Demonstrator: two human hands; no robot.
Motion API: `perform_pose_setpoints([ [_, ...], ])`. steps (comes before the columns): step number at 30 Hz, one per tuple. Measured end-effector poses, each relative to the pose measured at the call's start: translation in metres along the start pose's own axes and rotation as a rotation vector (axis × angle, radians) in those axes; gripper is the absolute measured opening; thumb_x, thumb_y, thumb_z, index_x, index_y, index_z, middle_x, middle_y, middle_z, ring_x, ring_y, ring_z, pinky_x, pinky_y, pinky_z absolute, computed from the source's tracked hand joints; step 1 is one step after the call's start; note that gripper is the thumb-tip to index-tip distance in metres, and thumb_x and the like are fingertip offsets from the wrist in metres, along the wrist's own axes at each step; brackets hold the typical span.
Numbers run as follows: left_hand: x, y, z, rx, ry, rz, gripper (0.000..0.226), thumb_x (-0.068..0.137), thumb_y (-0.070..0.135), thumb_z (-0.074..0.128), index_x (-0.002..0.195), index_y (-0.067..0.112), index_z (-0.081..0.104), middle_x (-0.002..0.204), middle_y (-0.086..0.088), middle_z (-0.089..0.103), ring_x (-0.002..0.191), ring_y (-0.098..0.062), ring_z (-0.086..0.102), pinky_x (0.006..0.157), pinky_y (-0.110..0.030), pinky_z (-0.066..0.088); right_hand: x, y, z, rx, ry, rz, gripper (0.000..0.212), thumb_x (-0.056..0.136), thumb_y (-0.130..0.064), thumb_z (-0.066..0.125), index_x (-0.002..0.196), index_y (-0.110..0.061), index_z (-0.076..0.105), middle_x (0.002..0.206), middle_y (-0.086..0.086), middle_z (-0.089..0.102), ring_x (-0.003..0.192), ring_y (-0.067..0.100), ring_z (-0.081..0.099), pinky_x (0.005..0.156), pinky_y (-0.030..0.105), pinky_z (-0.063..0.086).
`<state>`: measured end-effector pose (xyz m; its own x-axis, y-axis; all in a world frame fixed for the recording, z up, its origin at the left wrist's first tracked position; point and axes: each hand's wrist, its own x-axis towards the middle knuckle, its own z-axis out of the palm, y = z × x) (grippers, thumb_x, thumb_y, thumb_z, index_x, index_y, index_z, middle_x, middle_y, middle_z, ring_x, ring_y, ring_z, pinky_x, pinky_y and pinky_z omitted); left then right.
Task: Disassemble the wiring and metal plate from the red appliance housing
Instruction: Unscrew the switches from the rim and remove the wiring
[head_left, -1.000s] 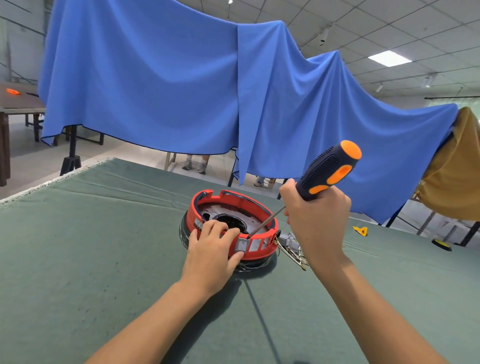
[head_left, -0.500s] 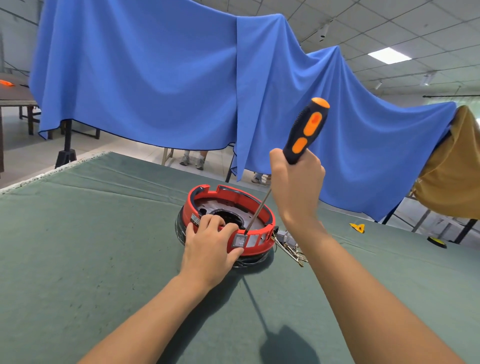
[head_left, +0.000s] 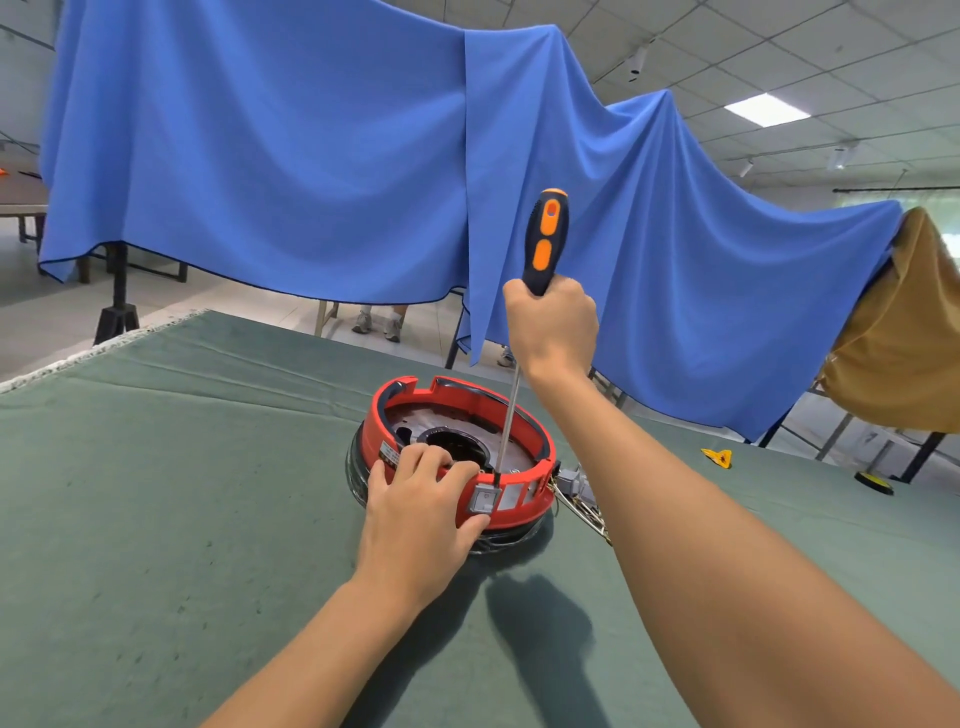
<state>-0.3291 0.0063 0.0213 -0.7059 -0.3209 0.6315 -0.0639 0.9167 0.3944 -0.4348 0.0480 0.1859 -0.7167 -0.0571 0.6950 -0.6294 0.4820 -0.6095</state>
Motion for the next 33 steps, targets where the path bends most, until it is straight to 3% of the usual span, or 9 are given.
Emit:
perform_pose_setpoints([
  [4,0.000,-0.002,0.000,0.000,0.010,0.015,0.042,0.069,0.041,0.077,0.107,0.026,0.065,0.103,0.003,0.060,0.108,-0.022,0.053,0.092,-0.051,0.044,0.008,0.006,0.009,-0.026,-0.070,0.049,0.032,0.080,-0.025,0.055,0.055,-0.018,0.037,0.054,-0.003,0.040,0.050,0.017,0.036,0.048,0.027,0.026],
  [9,-0.001,-0.005,0.003,-0.002,-0.022,0.024,0.045,0.081,0.051,0.061,0.122,0.034,0.053,0.118,0.009,0.050,0.122,-0.015,0.039,0.106,-0.046,0.031,0.007,0.010,-0.002,0.026,-0.082,0.053,0.036,0.081,-0.024,0.056,0.054,-0.016,0.034,0.050,-0.004,0.036,0.048,0.015,0.033,0.046,0.027,0.025],
  [12,-0.001,-0.005,0.003,0.003,-0.025,0.018,0.045,0.081,0.051,0.060,0.122,0.034,0.052,0.119,0.009,0.049,0.123,-0.015,0.037,0.107,-0.047,0.030,-0.003,0.007,-0.022,0.106,-0.096,-0.053,0.034,0.078,-0.022,0.056,0.058,0.000,0.040,0.052,0.004,0.036,0.050,0.017,0.029,0.047,0.026,0.024],
  [15,-0.001,-0.005,0.003,0.000,-0.023,0.020,0.044,0.081,0.050,0.059,0.121,0.033,0.052,0.119,0.008,0.049,0.123,-0.015,0.037,0.107,-0.047,0.029,-0.013,-0.002,-0.053,0.139,-0.260,-0.147,0.035,0.068,-0.023,0.051,0.062,0.011,0.043,0.050,0.007,0.035,0.048,0.019,0.030,0.047,0.024,0.026],
  [18,-0.001,-0.005,0.003,0.023,-0.033,0.023,0.045,0.083,0.052,0.056,0.123,0.034,0.050,0.121,0.009,0.047,0.126,-0.015,0.034,0.107,-0.046,0.028,-0.018,-0.009,-0.076,-0.051,-0.376,-0.200,0.031,0.068,-0.027,0.053,0.057,0.001,0.046,0.045,0.000,0.039,0.046,0.019,0.033,0.049,0.027,0.032],
  [22,-0.003,-0.004,0.001,0.021,-0.042,0.028,0.045,0.083,0.049,0.058,0.125,0.032,0.052,0.121,0.008,0.049,0.127,-0.017,0.036,0.106,-0.046,0.029,-0.028,-0.017,-0.086,-0.135,-0.358,-0.149,0.033,0.076,-0.027,0.057,0.058,-0.001,0.051,0.051,0.005,0.049,0.050,0.020,0.034,0.049,0.030,0.038],
  [24,-0.004,-0.003,-0.002,0.011,-0.043,0.023,0.045,0.082,0.048,0.062,0.123,0.031,0.054,0.119,0.007,0.051,0.126,-0.018,0.039,0.105,-0.047,0.031,-0.035,-0.019,-0.088,-0.106,-0.314,-0.178,0.028,0.074,-0.018,0.056,0.058,0.003,0.050,0.050,0.007,0.046,0.048,0.018,0.029,0.047,0.028,0.033],
  [27,-0.006,0.000,-0.005,0.010,-0.030,0.022,0.046,0.073,0.043,0.073,0.115,0.026,0.062,0.110,0.004,0.058,0.117,-0.022,0.050,0.097,-0.050,0.041,-0.045,-0.020,-0.091,-0.028,-0.224,-0.258,0.036,0.068,-0.021,0.050,0.064,0.014,0.046,0.053,0.011,0.034,0.053,0.018,0.024,0.046,0.028,0.026],
  [33,-0.006,0.000,-0.006,-0.005,-0.005,0.032,0.051,0.064,0.042,0.081,0.109,0.025,0.066,0.104,0.004,0.061,0.110,-0.022,0.057,0.090,-0.052,0.046,-0.059,-0.011,-0.089,0.036,-0.209,-0.300,0.030,0.070,-0.015,0.052,0.060,0.013,0.047,0.048,0.007,0.032,0.048,0.015,0.025,0.043,0.030,0.027],
])
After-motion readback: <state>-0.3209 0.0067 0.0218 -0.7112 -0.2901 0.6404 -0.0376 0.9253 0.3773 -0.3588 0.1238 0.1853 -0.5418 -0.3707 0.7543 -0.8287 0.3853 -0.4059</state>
